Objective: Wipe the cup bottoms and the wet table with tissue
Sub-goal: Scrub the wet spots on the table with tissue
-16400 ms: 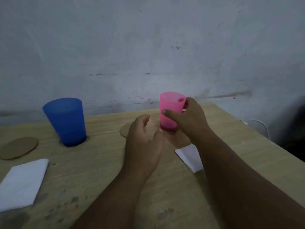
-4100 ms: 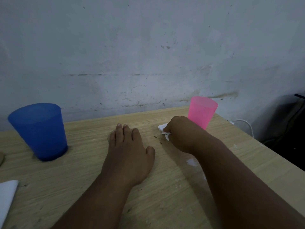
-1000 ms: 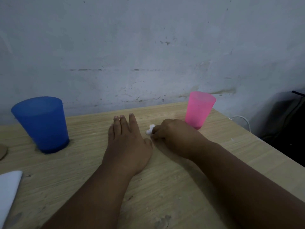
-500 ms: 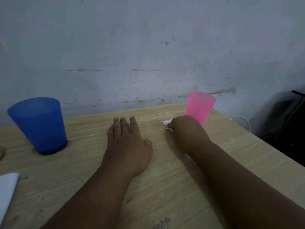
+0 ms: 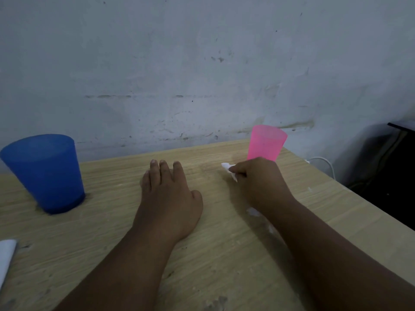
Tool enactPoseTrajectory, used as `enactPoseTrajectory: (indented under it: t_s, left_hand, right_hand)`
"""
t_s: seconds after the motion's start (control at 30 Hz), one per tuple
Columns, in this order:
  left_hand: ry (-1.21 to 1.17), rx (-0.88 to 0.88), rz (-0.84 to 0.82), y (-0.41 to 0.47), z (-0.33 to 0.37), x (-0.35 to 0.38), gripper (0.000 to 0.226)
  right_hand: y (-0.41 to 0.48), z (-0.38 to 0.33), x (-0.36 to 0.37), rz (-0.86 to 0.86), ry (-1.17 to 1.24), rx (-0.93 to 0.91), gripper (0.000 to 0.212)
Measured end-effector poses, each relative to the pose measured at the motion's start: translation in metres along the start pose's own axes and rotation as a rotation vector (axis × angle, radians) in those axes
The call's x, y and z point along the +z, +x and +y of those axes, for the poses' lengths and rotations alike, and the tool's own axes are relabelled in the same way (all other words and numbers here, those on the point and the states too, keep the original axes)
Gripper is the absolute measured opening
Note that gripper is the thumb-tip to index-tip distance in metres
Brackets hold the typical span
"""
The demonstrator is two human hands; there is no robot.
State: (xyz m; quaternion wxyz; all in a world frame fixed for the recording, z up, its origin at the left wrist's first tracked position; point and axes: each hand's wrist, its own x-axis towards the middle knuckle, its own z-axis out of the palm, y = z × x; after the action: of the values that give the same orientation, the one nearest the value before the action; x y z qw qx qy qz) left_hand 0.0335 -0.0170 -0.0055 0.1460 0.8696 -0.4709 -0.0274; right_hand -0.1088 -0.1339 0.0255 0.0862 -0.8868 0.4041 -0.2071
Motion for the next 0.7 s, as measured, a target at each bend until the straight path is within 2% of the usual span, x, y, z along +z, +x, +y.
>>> enactPoseTrajectory:
  t_s: [0.13, 0.23, 0.4, 0.47, 0.57, 0.7]
  left_hand:
    - [-0.001, 0.013, 0.018, -0.001, 0.001, 0.000, 0.073]
    - [0.001, 0.021, 0.020, 0.000, 0.000, 0.000, 0.072]
    - [0.012, 0.021, -0.001, 0.001, -0.002, 0.001, 0.071]
    - [0.007, 0.025, 0.001, 0.001, -0.002, 0.000, 0.071]
    - [0.001, 0.019, 0.016, 0.001, -0.001, -0.001, 0.071]
    - [-0.016, 0.007, 0.005, 0.001, 0.001, -0.002, 0.068]
  right_hand:
    - [0.018, -0.007, 0.019, -0.080, -0.166, -0.090, 0.036]
    - [0.022, -0.022, 0.030, -0.072, -0.207, -0.193, 0.031]
    - [0.008, -0.029, 0.028, -0.120, -0.181, -0.417, 0.045]
    - [0.004, -0.024, 0.020, -0.171, -0.130, -0.464, 0.043]
    - [0.004, -0.015, 0.000, -0.224, -0.017, -0.370, 0.029]
    - [0.014, 0.003, -0.008, -0.011, 0.238, -0.097, 0.020]
